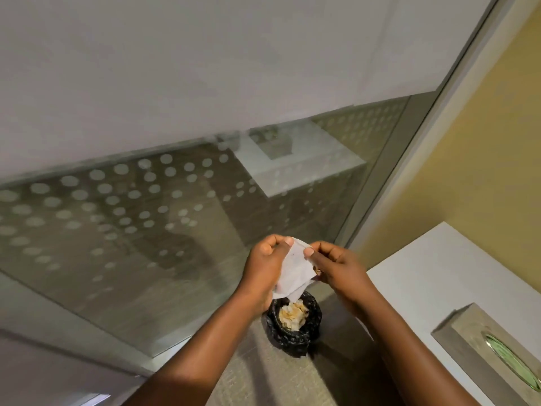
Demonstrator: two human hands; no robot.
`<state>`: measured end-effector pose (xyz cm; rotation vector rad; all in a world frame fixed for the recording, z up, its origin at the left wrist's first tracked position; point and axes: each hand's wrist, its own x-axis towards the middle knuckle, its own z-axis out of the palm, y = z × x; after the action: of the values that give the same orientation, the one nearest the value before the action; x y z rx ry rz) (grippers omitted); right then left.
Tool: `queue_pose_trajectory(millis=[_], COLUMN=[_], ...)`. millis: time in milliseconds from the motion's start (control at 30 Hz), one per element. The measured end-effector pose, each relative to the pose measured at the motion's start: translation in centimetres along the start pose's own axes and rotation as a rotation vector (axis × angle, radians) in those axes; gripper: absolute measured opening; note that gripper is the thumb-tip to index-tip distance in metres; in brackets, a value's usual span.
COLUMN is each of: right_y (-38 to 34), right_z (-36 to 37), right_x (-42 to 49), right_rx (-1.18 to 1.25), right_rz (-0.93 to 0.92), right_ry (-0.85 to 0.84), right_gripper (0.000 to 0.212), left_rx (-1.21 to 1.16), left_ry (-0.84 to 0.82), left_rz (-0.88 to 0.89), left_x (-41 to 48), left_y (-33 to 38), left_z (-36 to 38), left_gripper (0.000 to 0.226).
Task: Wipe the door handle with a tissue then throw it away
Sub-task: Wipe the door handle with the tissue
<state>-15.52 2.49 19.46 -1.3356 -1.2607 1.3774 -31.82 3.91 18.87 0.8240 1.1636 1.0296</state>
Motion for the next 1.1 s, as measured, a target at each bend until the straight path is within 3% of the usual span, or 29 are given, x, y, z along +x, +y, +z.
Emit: queue_pose_trajectory(millis=[133,300,433,567,733,867,1100], right_y=[-0.5,-1.1,-1.3,-1.8,-3.2,-4.5,-6.1], right_z=[2.8,5.5,8.1,10.9,14.9,18.0,25.9], right_x=[-1.3,-4.2,-6.8,-9.0,-10.8,-11.0,-10.6], right_rx=[0.208,0.194,0.143,0.233,-0.027,-0.226,-0.193], right_rz=[0.022,0.021,0.004,0.001,-0.047,-0.063,-0.086], right_ry=[-0.097,-0.182,-0.219,-0.292,-0.427,-0.566,-0.639], right_gripper=[0.021,0.026,0.022,0.023,0.049,0.03,0.017], left_rx=[-0.046,0.036,0.129,0.13,0.045,0.013,0.06], left_ry=[0.013,-0.059,-0.067,0.056,0.187,0.29,0.396], left_rz=[-0.066,-0.128,-0.114,-0.088,-0.034,-0.011,0.016], left_x=[-2.9,-8.1,-11.8,-15.5,-19.2,-21.7,-26.1], left_y=[0.6,1.2,0.7,0.9,1.9,2.9,4.2], left_z=[-2.6,-5.3,-7.3,-9.5,-13.1,-17.3,-26.9], left_gripper=[0.02,0.057,0.022,0.022,0.02,0.021,0.025])
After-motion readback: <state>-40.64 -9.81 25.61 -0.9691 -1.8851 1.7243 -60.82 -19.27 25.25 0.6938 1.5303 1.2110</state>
